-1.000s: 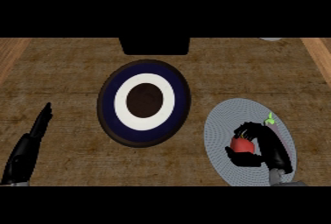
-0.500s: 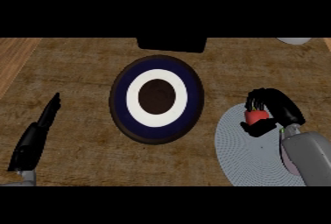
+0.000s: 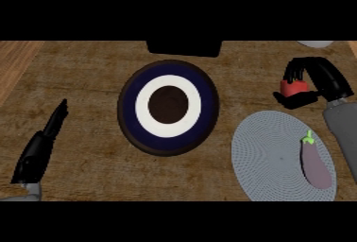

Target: Pick the bell pepper from the placemat and place it in the plate

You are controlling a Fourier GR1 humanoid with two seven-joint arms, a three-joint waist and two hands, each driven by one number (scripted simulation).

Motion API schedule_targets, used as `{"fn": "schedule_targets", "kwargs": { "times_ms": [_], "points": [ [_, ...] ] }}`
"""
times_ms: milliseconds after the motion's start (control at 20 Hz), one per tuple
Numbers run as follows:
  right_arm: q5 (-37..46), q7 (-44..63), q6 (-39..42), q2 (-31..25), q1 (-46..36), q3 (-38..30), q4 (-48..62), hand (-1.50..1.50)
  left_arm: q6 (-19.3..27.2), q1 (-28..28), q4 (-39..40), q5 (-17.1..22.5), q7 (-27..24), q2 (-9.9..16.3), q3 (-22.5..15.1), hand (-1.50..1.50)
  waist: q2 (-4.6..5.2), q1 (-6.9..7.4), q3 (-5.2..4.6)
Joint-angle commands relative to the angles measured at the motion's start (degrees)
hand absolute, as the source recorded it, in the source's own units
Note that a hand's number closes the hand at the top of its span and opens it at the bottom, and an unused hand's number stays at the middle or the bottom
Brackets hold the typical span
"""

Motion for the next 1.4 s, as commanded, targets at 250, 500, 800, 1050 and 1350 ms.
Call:
{"fn": "schedule_targets", "kwargs": {
  "times_ms": [250, 500, 800, 1050, 1350],
  "points": [
    [-8.13, -23.67, 4.34, 0.95, -9.72, -5.87, 9.15, 1.5, 2.25, 4.36, -0.18, -0.95, -1.43, -1.44, 0.71, 0.0, -1.04, -2.55, -0.22],
    [-9.45, -22.31, 11.72, 3.48, -15.64, -4.42, 7.58, 1.5, 1.42, 1.91, 1.2, -0.87, 0.68, -0.96, 1.36, 0.0, -1.49, -4.09, -0.32],
    [-10.22, -12.07, 12.39, 11.74, -16.65, -2.11, -0.28, 1.5, 1.42, 4.01, 0.28, -0.27, -1.07, -0.9, 3.08, 0.0, -1.82, -4.75, -0.35],
    [-8.94, -3.0, 12.3, 18.41, -19.84, 1.03, -1.88, 1.5, -0.35, 5.34, -0.53, 0.07, -1.73, 0.46, 3.75, 0.0, -1.77, -4.44, -0.36],
    [-5.55, 3.84, 12.86, 22.64, -19.93, 5.1, -3.2, 1.5, -1.05, 5.49, -4.41, 0.23, 2.99, -1.07, 2.59, 0.0, -1.77, -4.37, -0.32]
  ]
}}
